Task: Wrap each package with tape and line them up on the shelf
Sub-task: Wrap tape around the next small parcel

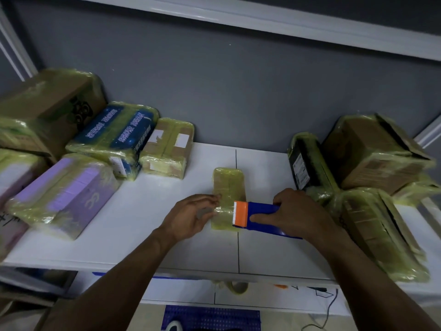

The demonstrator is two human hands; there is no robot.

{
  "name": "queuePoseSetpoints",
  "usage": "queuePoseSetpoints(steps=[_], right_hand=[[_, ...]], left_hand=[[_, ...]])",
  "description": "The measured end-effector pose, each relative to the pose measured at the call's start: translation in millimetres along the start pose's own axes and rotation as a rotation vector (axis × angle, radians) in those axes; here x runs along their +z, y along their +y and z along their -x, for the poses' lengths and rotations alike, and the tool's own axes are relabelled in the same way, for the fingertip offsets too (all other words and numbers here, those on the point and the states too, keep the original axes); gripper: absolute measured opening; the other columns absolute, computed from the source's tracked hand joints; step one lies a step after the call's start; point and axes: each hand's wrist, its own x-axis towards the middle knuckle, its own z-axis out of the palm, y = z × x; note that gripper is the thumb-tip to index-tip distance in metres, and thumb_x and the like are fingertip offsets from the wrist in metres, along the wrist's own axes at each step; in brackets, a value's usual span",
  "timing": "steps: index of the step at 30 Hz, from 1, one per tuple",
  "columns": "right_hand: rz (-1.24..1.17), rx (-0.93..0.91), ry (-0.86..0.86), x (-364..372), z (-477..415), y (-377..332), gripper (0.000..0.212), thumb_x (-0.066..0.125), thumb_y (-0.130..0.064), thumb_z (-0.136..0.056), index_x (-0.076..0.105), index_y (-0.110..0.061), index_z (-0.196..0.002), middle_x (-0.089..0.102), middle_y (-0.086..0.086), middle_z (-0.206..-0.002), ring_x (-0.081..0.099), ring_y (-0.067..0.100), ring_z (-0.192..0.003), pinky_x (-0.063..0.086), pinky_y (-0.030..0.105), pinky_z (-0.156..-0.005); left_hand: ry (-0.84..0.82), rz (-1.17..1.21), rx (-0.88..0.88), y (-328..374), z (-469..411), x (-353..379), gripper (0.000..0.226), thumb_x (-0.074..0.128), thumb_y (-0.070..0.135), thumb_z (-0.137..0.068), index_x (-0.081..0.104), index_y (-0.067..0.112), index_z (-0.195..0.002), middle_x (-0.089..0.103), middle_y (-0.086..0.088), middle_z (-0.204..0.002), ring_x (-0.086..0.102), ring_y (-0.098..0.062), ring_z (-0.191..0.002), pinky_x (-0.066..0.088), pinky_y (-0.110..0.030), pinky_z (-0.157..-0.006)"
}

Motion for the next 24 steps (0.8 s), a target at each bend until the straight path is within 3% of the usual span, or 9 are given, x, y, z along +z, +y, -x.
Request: queuePoseSetpoints(steps=[3,8,13,18,21,24], right_hand=[[0.016,0.024,0.000,-1.8,0.5,3.6,0.070,0.069,-0.087,-0.063,0.063,-0.021,-0.084,0.067,-0.004,-0.079,0.066,0.009,-0.069,0.062,0.031,-0.072],[0.048,0.036,-0.019,4.1,2.2,7.8,0.073,0.066,-0.090,-0.063,0.061,-0.020,-0.083,0.066,-0.003,-0.079,0.066,0.010,-0.069,0.061,0.031,-0.072],[0.076,0.045,-0.038,9.6,0.6,6.7,0.071,0.064,-0.092,-0.064,0.054,-0.023,-0.081,0.061,-0.006,-0.078,0.061,0.007,-0.068,0.054,0.024,-0.064],[0.039,0.031,-0.056,15.6,0.5,4.8,0.068,0.065,-0.090,-0.065,0.054,-0.024,-0.078,0.060,-0.007,-0.076,0.061,0.007,-0.066,0.046,0.021,-0.057],[0.034,0.018,-0.054,16.1,0.8,3.0,0.069,0.064,-0.091,-0.065,0.054,-0.024,-0.077,0.059,-0.007,-0.075,0.060,0.006,-0.065,0.044,0.021,-0.055],[0.038,0.007,-0.035,18.5,4.2,3.2,0.066,0.063,-0.091,-0.067,0.052,-0.026,-0.077,0.057,-0.008,-0.074,0.058,0.006,-0.063,0.038,0.017,-0.051]], left_hand=[[-0.004,-0.052,0.053,7.6,-1.6,-0.7,0.033,0.075,0.023,-0.092,0.072,0.016,-0.124,0.068,0.004,-0.131,0.063,-0.010,-0.119,0.052,-0.026,-0.102],[-0.032,-0.038,0.104,14.6,7.7,-2.1,0.040,0.066,0.028,-0.097,0.065,0.017,-0.136,0.064,0.003,-0.138,0.061,-0.012,-0.125,0.053,-0.027,-0.101],[-0.040,-0.171,0.169,17.7,11.8,3.4,0.040,0.043,0.039,-0.104,0.066,0.027,-0.134,0.061,0.003,-0.138,0.054,-0.016,-0.130,0.051,-0.019,-0.079],[0.004,-0.220,0.121,22.9,3.5,5.7,0.038,0.077,0.047,-0.086,0.076,0.024,-0.116,0.070,0.010,-0.126,0.057,-0.011,-0.129,0.056,-0.025,-0.089],[-0.024,-0.184,0.090,23.5,0.5,8.0,0.030,0.076,0.036,-0.089,0.076,0.017,-0.113,0.073,0.004,-0.120,0.064,-0.014,-0.120,0.061,-0.035,-0.087],[-0.050,-0.176,0.072,21.7,-0.5,7.3,0.030,0.072,0.034,-0.093,0.075,0.014,-0.115,0.074,0.001,-0.118,0.065,-0.016,-0.117,0.060,-0.036,-0.089]])
